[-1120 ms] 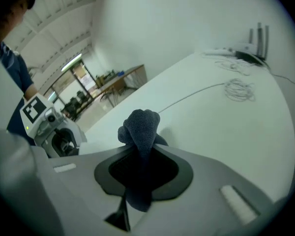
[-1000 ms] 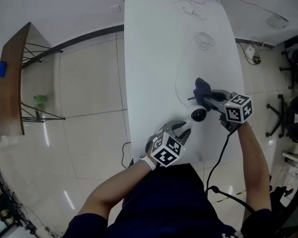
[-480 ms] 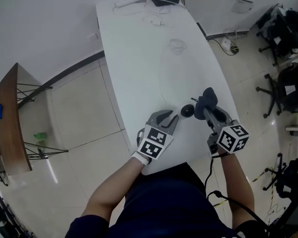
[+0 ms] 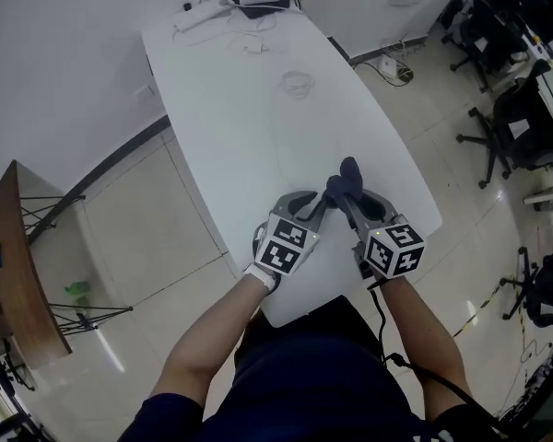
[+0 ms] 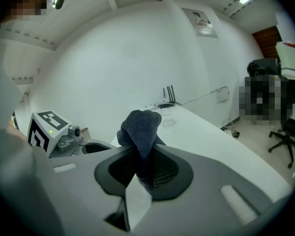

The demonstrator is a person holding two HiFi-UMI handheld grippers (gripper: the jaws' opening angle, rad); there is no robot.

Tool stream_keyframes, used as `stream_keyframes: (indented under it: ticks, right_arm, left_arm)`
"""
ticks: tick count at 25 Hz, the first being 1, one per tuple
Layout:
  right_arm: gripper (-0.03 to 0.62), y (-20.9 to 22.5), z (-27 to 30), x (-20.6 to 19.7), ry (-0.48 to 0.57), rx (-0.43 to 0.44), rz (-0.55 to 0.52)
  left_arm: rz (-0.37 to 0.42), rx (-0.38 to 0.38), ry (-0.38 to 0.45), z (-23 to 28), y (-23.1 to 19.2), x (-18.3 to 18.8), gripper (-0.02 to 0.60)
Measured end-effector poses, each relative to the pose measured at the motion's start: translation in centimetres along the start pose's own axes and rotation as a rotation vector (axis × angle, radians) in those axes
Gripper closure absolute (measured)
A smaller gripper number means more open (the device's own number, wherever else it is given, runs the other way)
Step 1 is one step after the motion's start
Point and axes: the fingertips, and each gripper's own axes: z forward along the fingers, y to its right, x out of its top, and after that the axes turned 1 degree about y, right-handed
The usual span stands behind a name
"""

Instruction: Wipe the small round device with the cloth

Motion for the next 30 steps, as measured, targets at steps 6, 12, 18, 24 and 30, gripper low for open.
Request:
stream_keyframes:
  ticks: [6,12,18,24,30]
  right_arm:
    - [0.53,4.7,-0.5,-1.7,0.054,-0.016,0.306]
    - [0.53,7.0,0.9,-5.8,-0.007,0.02,0.486]
    - [0.531,8.5,2.7,-8.3,-0.072,0.011,0.571]
    - [0.531,8.8,4.0,-9.6,-0.12,0.029,0.623]
    - [0.531,8.8,2.6,-8.4,-0.055,0.014,0.678]
  left_arm:
    - [0.0,0.012,-0.042,1.1,-0.6,-0.4,0.502]
    - [-0.137,-0.007,-0.054,1.4,0.4,-1.3,0.497]
    - [-0.215,0.015,-0.02,1.8,0.2,-0.9,0.503]
    - [-0.246,0.03,-0.017,1.8,-0.4,-0.9,0.503]
    - [-0.259,0.031,0.003,0.7,-0.9,-1.0,0.498]
